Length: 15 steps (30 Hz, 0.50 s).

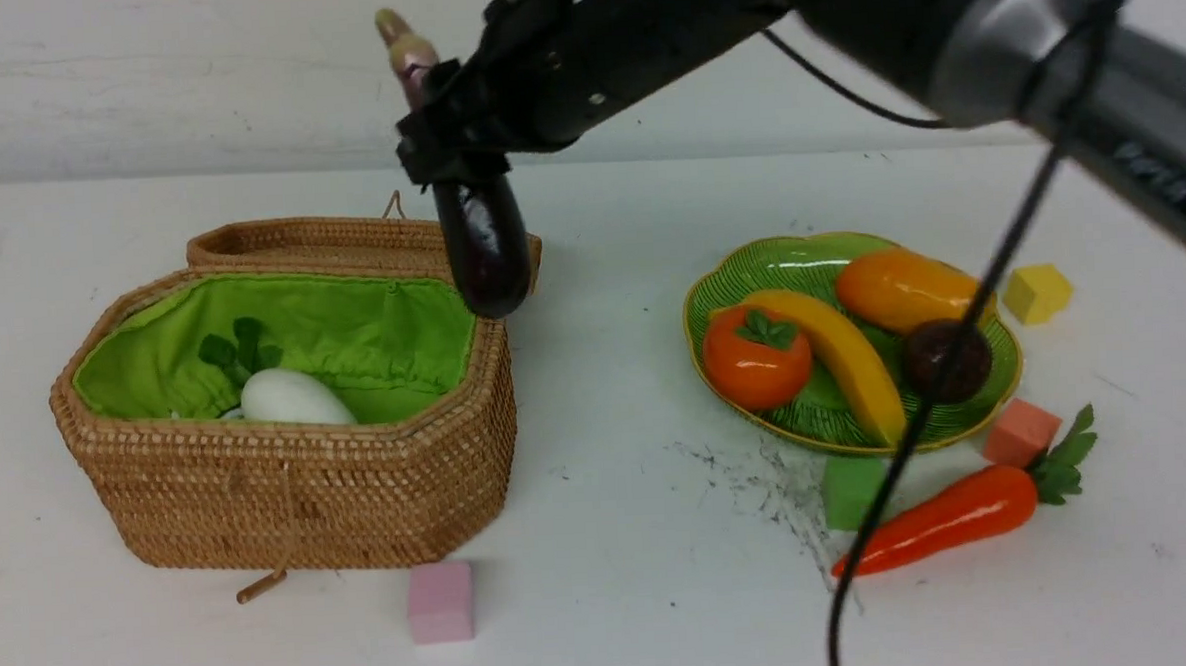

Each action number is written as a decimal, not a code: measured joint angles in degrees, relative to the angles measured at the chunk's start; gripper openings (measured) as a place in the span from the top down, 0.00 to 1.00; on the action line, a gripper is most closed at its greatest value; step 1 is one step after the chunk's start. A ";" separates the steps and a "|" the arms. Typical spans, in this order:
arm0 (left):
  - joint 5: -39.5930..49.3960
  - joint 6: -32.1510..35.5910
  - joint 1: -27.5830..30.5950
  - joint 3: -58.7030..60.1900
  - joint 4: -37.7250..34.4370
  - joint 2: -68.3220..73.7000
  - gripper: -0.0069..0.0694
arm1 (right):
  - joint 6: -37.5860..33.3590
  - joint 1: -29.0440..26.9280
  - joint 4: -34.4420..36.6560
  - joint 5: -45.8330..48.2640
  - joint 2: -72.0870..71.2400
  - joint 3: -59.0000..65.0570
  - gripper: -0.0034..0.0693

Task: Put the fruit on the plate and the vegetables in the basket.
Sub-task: Grab an eggplant with your right arm and place it in the basket on the left.

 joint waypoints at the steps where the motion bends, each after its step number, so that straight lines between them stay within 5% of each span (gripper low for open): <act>1: 0.00 0.00 0.00 0.00 0.00 0.00 0.60 | 0.05 0.84 -0.40 -1.37 1.58 -0.67 0.45; 6: 0.00 0.00 0.00 0.00 0.00 0.00 0.60 | 0.23 3.94 -2.19 -7.97 6.24 -1.54 0.41; 12: 0.00 0.00 0.00 0.00 0.00 0.00 0.60 | 0.63 4.73 -2.83 -8.66 7.17 -1.65 0.10; 15: 0.00 0.00 0.00 0.00 0.00 0.00 0.60 | 0.63 4.36 -3.02 -5.87 6.24 -1.65 0.02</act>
